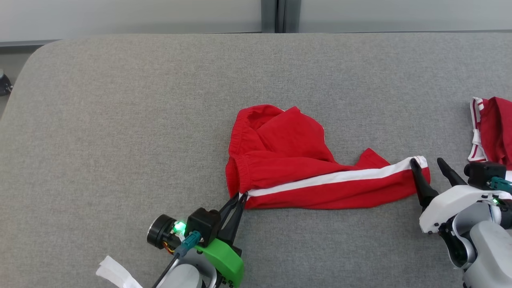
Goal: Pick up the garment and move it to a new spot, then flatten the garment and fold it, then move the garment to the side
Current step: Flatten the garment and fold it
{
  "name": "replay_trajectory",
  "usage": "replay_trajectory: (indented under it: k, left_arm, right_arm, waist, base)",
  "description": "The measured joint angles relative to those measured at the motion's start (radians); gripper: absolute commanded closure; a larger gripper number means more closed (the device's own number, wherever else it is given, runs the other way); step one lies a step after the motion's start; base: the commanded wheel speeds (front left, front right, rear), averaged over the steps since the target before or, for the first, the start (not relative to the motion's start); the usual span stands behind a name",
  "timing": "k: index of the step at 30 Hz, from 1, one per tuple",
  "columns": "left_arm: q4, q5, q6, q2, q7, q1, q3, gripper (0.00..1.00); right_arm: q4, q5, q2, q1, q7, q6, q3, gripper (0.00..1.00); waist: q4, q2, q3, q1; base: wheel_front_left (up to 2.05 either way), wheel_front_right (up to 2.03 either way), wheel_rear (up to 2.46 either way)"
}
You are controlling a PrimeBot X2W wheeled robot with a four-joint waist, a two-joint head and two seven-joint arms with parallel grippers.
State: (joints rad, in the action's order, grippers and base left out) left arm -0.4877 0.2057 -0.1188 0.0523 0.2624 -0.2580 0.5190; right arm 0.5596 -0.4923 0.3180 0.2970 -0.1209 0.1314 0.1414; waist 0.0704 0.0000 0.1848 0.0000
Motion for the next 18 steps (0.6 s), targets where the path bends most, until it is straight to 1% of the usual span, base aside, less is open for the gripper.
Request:
replay_trajectory:
  k: [4, 9, 14, 18]
  left_arm:
    - [0.002, 0.000, 0.000, 0.000, 0.000, 0.000, 0.001, 1.00]
    - [0.003, 0.000, 0.000, -0.001, 0.000, 0.000, 0.003, 1.00]
    - [0.006, 0.000, 0.000, -0.001, 0.000, 0.000, 0.003, 1.00]
    - [0.006, 0.000, 0.000, -0.001, 0.000, -0.001, 0.004, 1.00]
  right_arm:
    - [0.002, -0.043, 0.033, 0.003, 0.007, 0.000, 0.040, 0.00]
    - [0.002, -0.090, 0.053, 0.012, 0.019, 0.000, 0.082, 0.00]
    - [-0.012, -0.171, 0.071, 0.018, 0.048, 0.000, 0.136, 0.00]
    - [-0.018, -0.222, 0.099, 0.033, 0.063, 0.000, 0.163, 0.00]
  waist:
    - [0.004, 0.0000, -0.002, 0.0000]
    - [0.004, 0.0000, -0.004, 0.0000]
    - [0.006, 0.0000, 0.000, 0.0000]
    - [0.009, 0.0000, 0.006, 0.0000]
  base:
    - [0.00, 0.00, 0.00]
    - [0.00, 0.00, 0.00]
    - [0.00, 0.00, 0.00]
    - [0.00, 0.00, 0.00]
